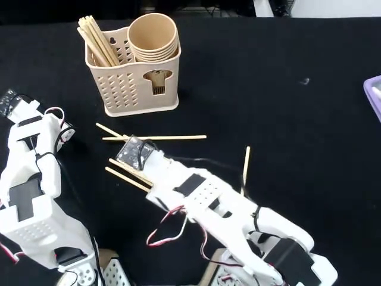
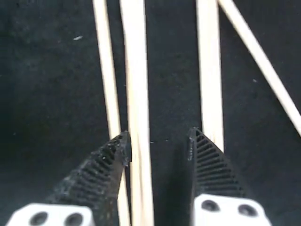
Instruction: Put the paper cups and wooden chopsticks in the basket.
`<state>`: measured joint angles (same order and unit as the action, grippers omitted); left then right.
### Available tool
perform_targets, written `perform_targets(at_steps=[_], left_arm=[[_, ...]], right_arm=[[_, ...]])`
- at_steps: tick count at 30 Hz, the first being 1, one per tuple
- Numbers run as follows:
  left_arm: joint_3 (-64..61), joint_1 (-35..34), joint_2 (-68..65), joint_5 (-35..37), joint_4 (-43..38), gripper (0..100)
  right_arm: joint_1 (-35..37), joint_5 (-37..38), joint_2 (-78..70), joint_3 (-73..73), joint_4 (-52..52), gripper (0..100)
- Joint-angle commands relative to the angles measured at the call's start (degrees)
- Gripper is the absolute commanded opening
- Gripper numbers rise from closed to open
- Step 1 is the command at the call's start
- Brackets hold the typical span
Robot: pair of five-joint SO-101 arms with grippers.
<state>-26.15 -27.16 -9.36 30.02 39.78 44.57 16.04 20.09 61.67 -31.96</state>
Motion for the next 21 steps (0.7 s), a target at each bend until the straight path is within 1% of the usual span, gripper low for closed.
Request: perform_targets(at_steps=[1, 6, 10, 14, 16, 18, 19, 21], left_arm=[[0.6, 0.9, 0.2, 0.8, -0.9, 15], [0.6, 0.9, 0.1, 0.8, -0.9, 15], [0.6, 0.9, 0.1, 0.8, -0.9, 15], [0.6, 0.9, 0.1, 0.8, -0.9, 15], [0.6, 0.9, 0.1, 0.8, -0.9, 15], [0.6, 0.9, 0.1, 0.8, -0.9, 15], [0.6, 0.9, 0.1, 0.8, -0.9, 15], [0.6, 0.9, 0.1, 0.8, -0.9, 15]], right_arm=[[3.6, -0.5, -0.7, -5.5, -1.8, 19.8], [2.7, -2.3, -8.7, -9.3, 0.0, 19.8], [2.1, -2.1, -16.1, -13.7, 0.6, 19.8], [2.1, -2.0, -17.8, -15.5, -1.5, 19.4], [2.1, -2.0, -17.8, -15.5, -1.9, 14.5], [2.1, -2.0, -17.8, -15.5, -1.8, 4.1], [2.1, -2.0, -17.8, -15.5, -1.8, 0.4], [2.1, -2.0, -17.8, -15.5, -2.2, 3.0]])
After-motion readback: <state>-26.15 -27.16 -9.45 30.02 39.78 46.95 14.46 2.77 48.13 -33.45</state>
